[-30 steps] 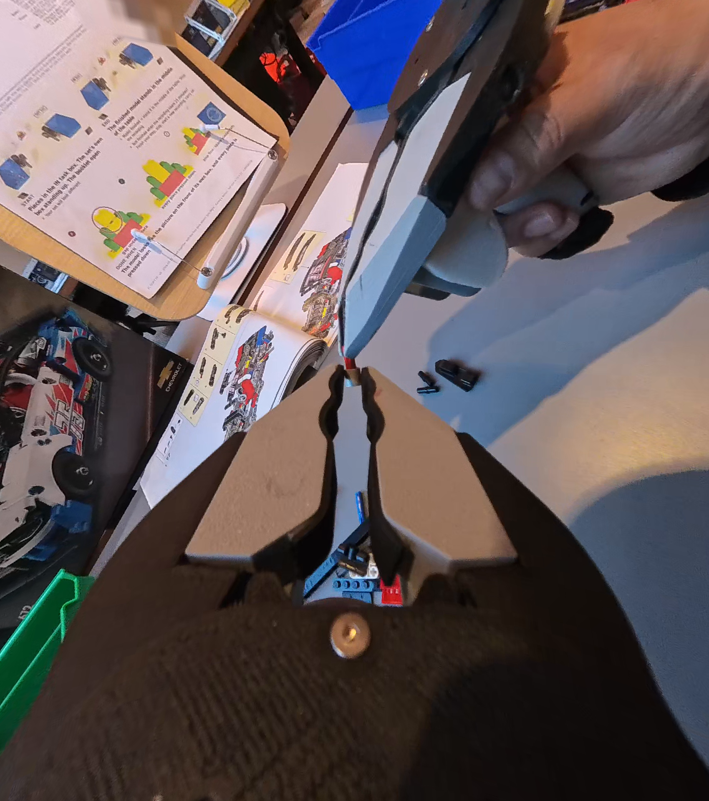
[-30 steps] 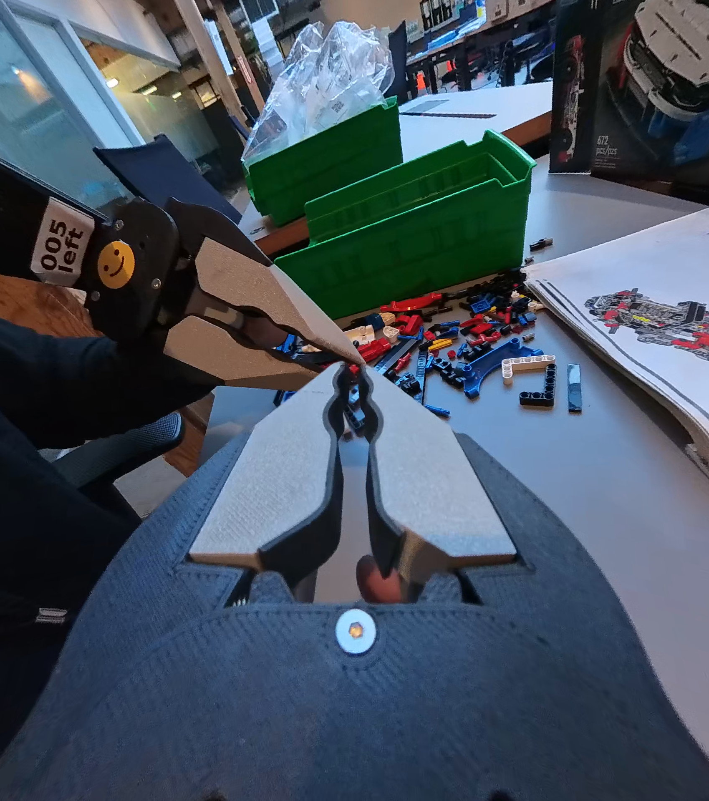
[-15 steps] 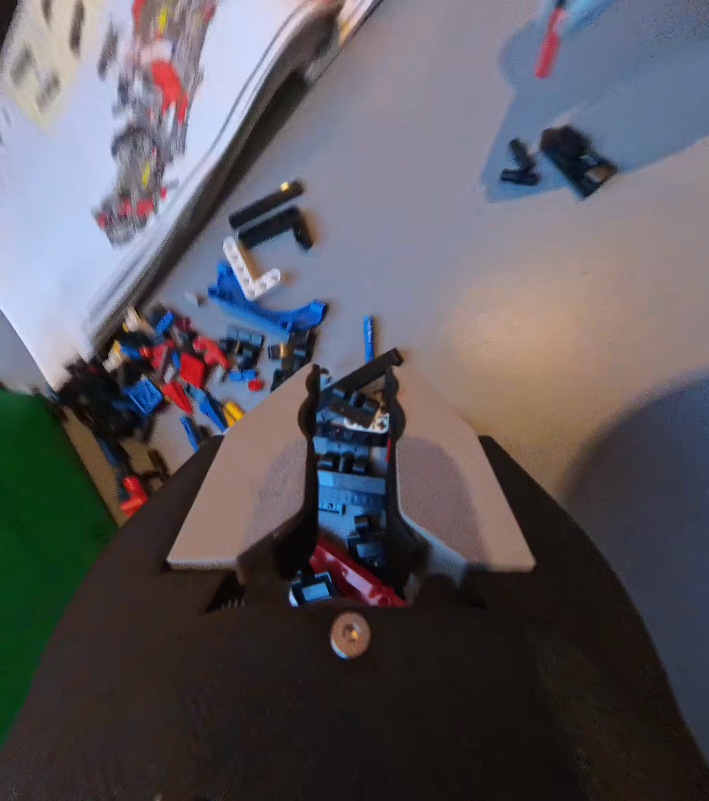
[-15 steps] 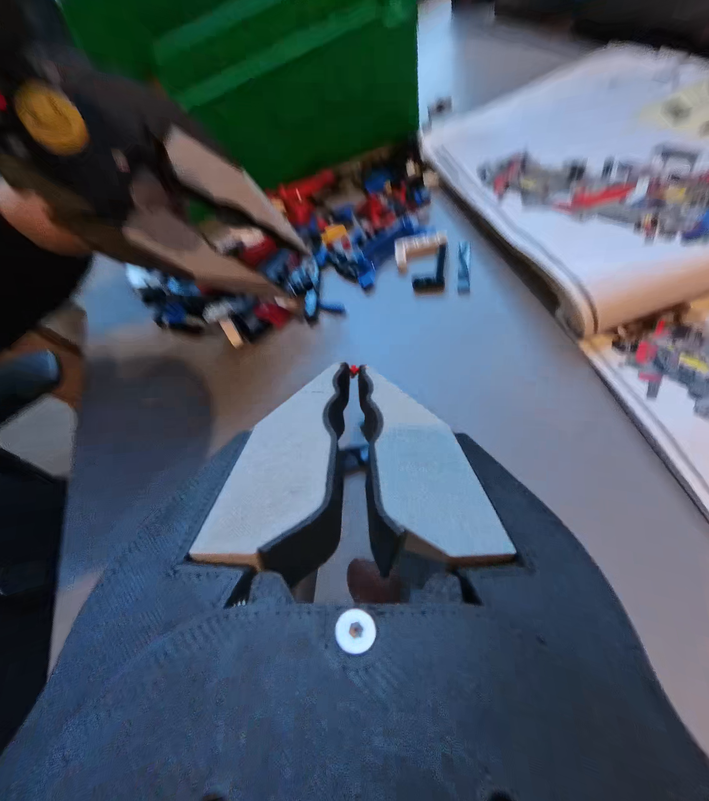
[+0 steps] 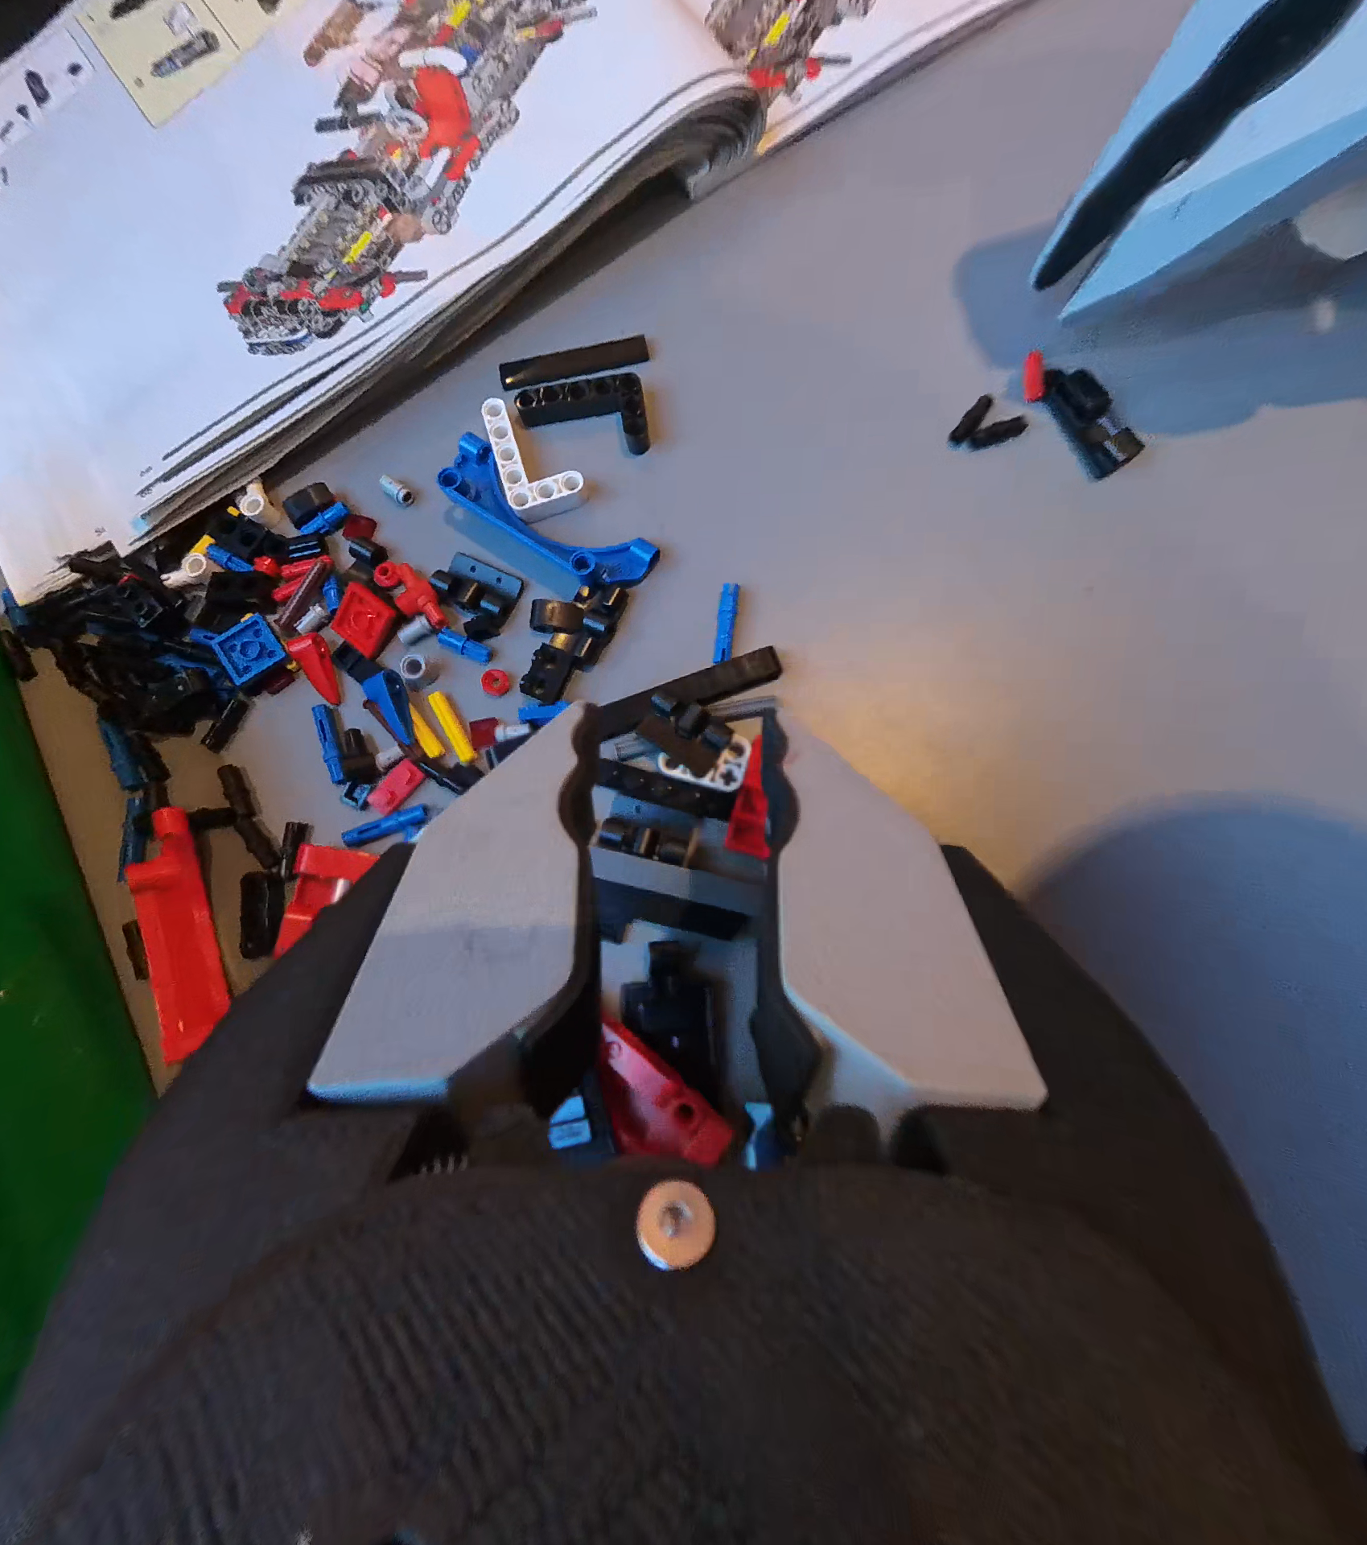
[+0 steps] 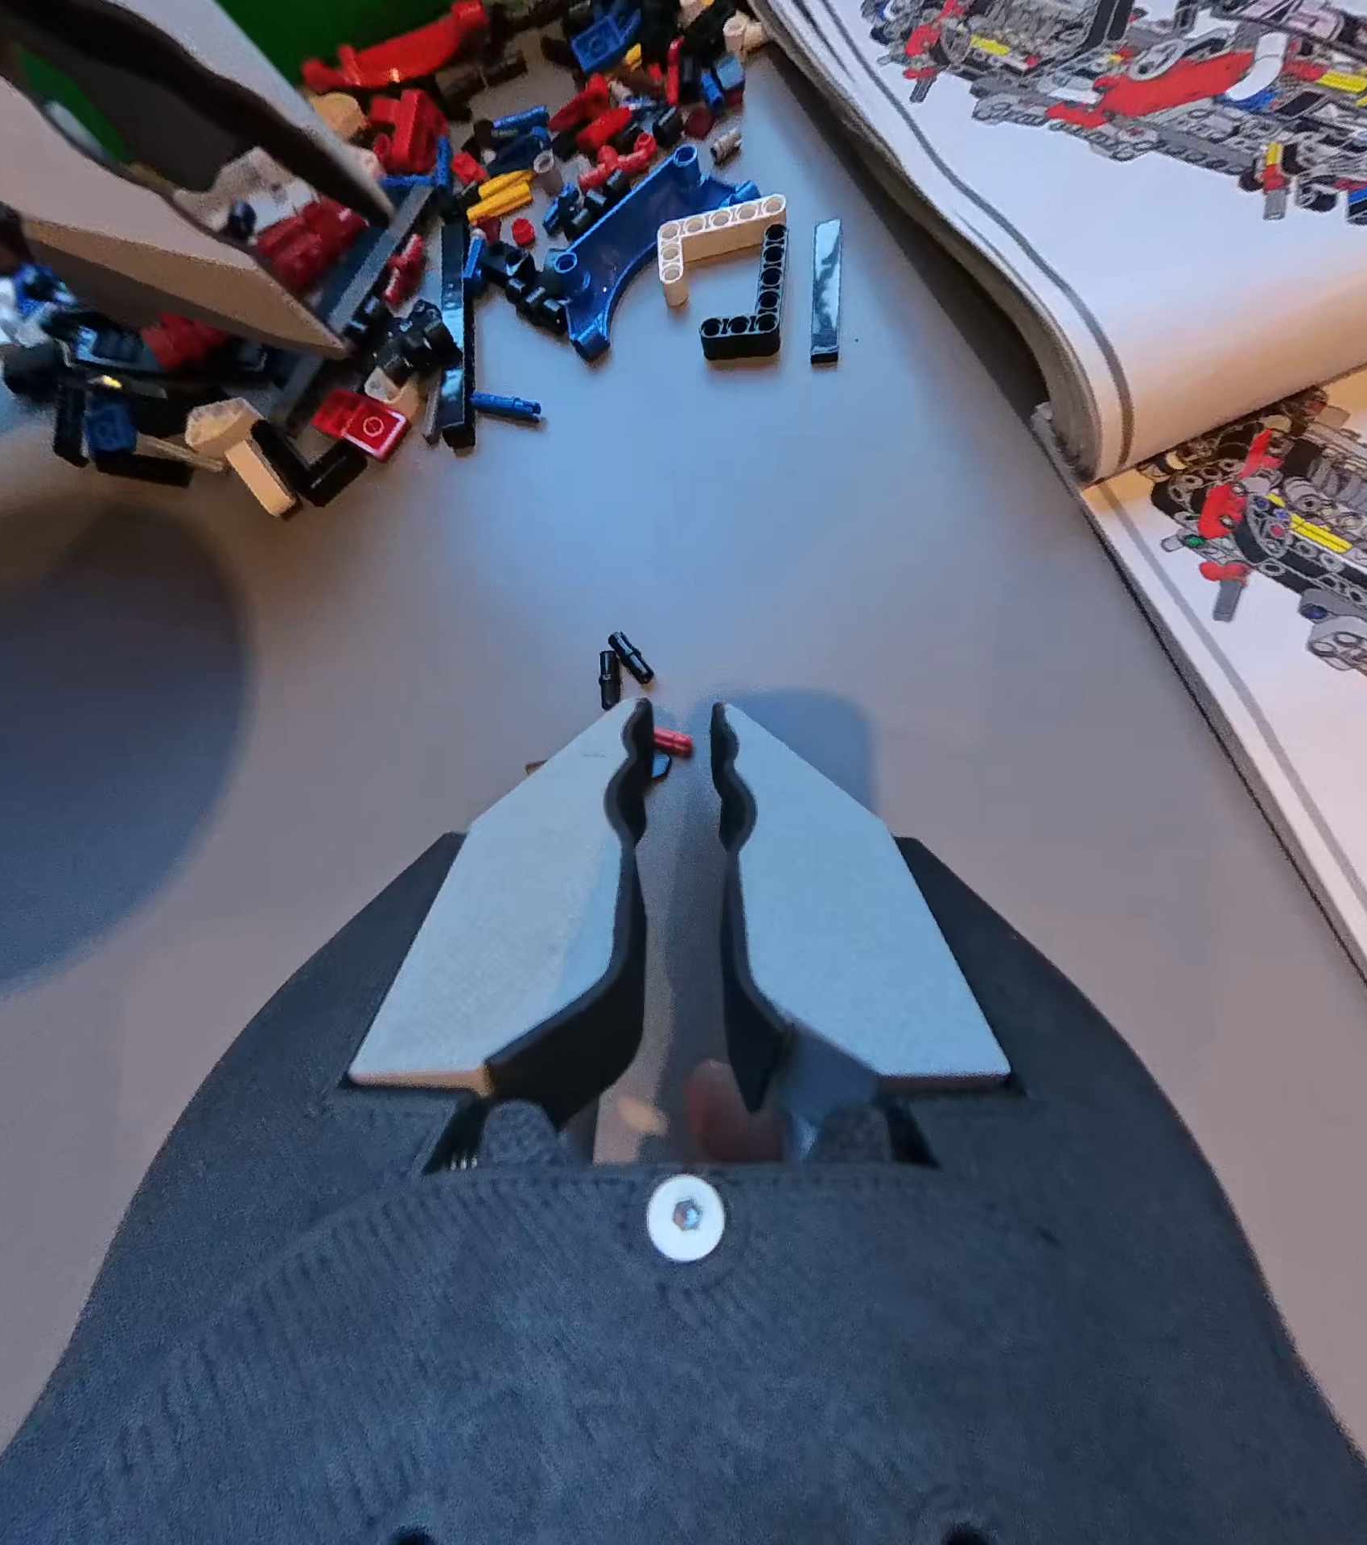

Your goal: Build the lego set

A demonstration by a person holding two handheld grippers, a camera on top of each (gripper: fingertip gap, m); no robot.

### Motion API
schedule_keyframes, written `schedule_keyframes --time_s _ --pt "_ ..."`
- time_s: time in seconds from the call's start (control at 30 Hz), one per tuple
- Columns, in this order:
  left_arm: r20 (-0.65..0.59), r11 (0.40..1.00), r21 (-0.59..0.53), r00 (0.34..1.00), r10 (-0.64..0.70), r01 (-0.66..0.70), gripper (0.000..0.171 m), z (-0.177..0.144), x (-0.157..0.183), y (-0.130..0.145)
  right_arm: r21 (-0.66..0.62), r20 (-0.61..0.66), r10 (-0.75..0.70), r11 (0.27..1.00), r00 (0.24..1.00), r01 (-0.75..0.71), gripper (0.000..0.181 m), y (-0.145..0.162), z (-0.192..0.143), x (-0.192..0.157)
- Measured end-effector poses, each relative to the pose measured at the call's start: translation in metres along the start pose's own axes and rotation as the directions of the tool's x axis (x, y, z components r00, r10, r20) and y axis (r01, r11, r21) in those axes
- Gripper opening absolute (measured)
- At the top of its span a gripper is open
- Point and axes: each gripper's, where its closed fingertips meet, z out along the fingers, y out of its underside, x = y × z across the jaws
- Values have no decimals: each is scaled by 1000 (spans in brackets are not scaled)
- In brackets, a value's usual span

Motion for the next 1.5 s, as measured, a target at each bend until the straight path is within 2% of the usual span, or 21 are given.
schedule_keyframes --time_s 0.27,0.43,0.5,0.7,0.77,0.9,1.07,1.23,1.5 --pt "-41 973 226 999 -36 44 34 -24 35 -23 130 -27 -8 991 1000 12 12 -17 -15 1" --pt "-290 892 429 957 -12 141 39 -33 106 -51 206 -35 -9 978 999 16 12 -26 -27 -3" --pt "-317 873 471 948 37 124 40 -30 129 -57 227 -42 -14 974 999 23 12 -30 -33 -4" --pt "-276 862 507 947 166 -4 41 -11 159 -59 264 -55 -24 964 998 38 11 -32 -44 -10" --pt "-239 838 545 952 193 -33 40 -13 161 -63 274 -67 -34 960 997 51 11 -31 -46 -11" --pt "-199 811 582 956 215 -61 37 -18 163 -65 294 -89 -39 954 995 64 11 -28 -50 -9" --pt "-195 814 578 958 210 -60 37 -17 162 -65 313 -85 -38 948 996 63 11 -30 -51 -8" --pt "-187 818 571 958 218 -75 35 -16 163 -65 320 -112 -105 938 988 136 11 -39 -55 -9" --pt "-163 810 577 956 243 -107 35 -16 166 -65 310 -102 -141 936 985 166 13 -32 -47 -7"
